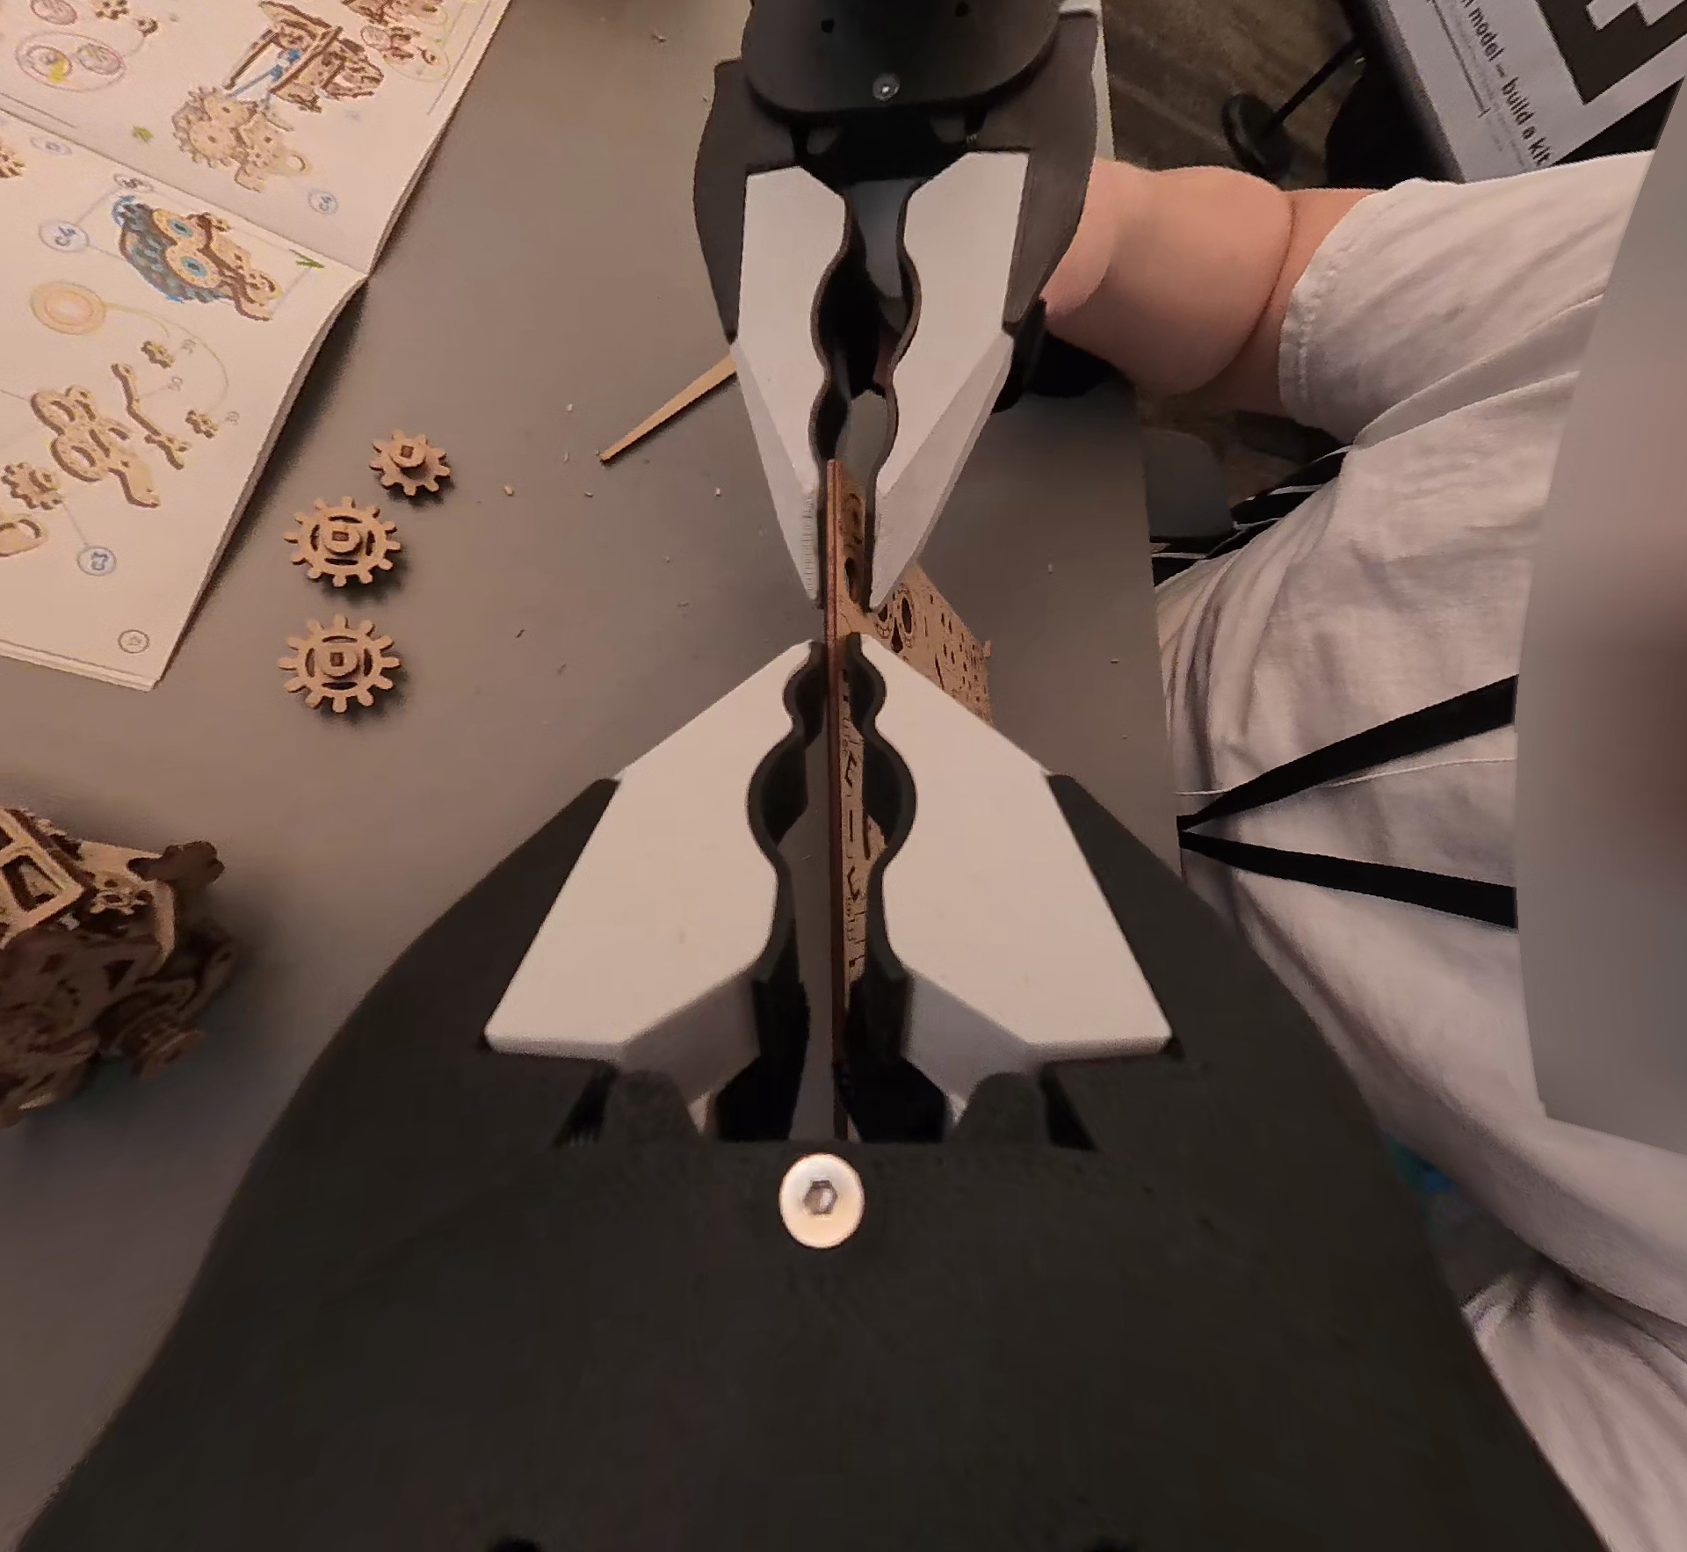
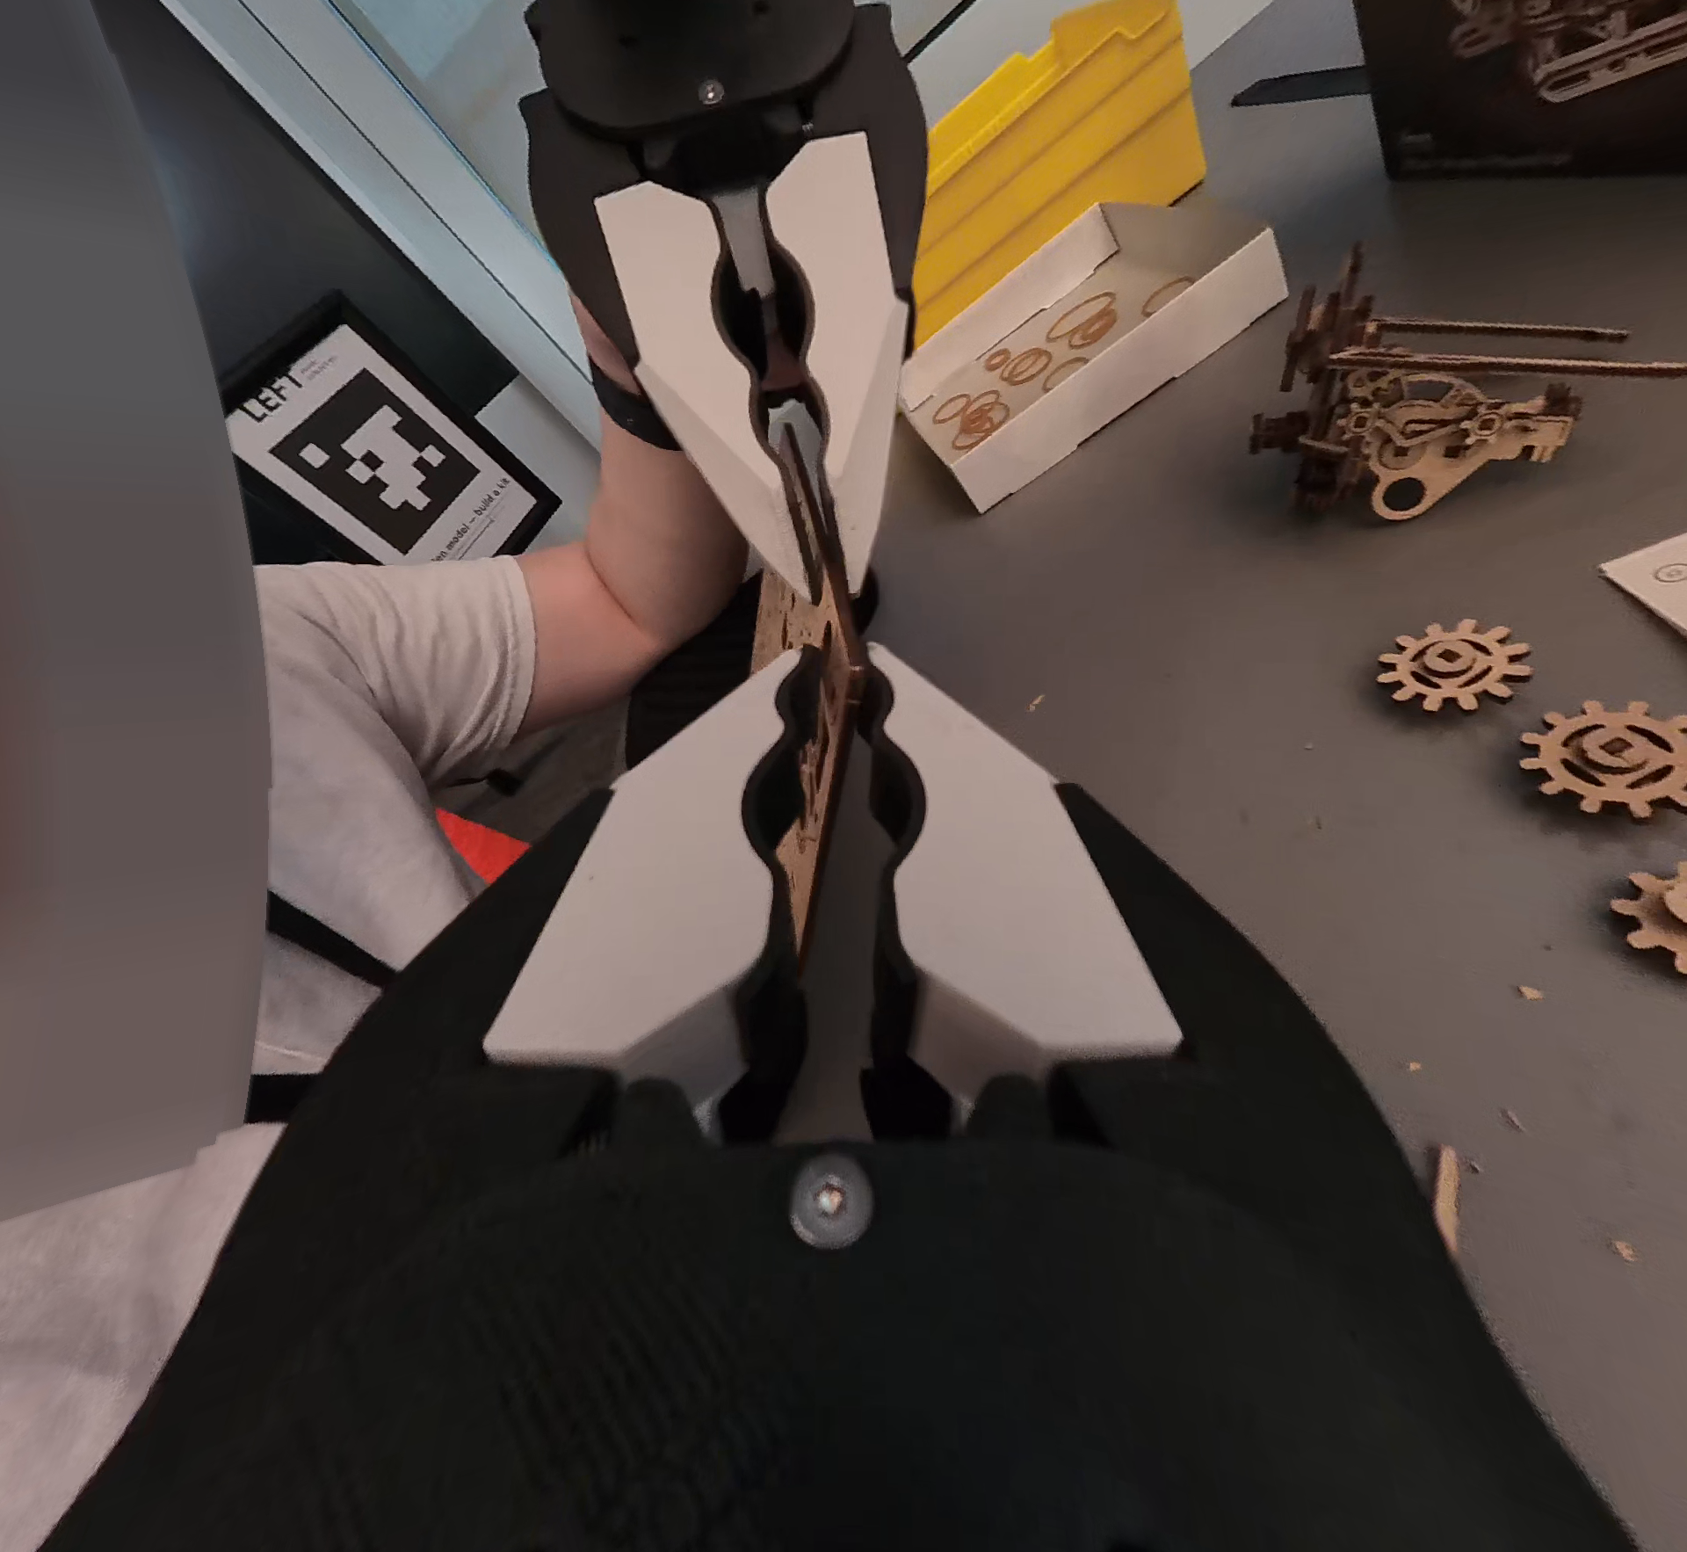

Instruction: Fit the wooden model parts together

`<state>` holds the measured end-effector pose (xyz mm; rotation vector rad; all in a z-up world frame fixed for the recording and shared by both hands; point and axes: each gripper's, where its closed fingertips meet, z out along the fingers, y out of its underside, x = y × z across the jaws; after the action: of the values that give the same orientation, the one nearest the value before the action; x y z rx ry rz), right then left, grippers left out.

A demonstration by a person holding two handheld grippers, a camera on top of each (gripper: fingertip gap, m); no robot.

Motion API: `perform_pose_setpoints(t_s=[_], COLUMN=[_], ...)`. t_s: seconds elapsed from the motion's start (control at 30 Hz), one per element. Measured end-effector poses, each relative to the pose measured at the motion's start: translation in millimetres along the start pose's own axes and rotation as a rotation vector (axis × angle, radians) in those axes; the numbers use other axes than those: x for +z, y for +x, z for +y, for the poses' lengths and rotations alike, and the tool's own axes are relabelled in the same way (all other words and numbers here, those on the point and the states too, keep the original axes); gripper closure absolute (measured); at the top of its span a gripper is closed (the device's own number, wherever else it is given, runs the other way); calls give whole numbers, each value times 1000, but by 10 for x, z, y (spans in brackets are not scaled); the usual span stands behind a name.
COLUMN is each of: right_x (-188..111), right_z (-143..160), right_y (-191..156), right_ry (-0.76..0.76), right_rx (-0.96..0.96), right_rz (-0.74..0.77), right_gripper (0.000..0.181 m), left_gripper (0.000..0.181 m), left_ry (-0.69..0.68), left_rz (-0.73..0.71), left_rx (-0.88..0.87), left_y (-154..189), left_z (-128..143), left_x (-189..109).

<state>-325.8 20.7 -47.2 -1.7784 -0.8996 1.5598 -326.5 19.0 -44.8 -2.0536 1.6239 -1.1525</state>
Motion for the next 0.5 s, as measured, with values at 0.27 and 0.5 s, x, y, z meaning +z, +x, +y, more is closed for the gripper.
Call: perform_pose_setpoints(t_s=[0.27, 0.5], right_x=[-10, -13], right_z=[31, 93], right_y=[-32, 40], right_ry=[-25, -82], right_rx=[-35, -82], right_rz=[-6, 65], right_gripper=[178, 173], left_gripper=[178, 180], left_ry=[22, 7], left_rz=[89, 79], left_rx=[-41, -79], left_y=[33, 2], left_z=[6, 36], left_x=[23, 64])
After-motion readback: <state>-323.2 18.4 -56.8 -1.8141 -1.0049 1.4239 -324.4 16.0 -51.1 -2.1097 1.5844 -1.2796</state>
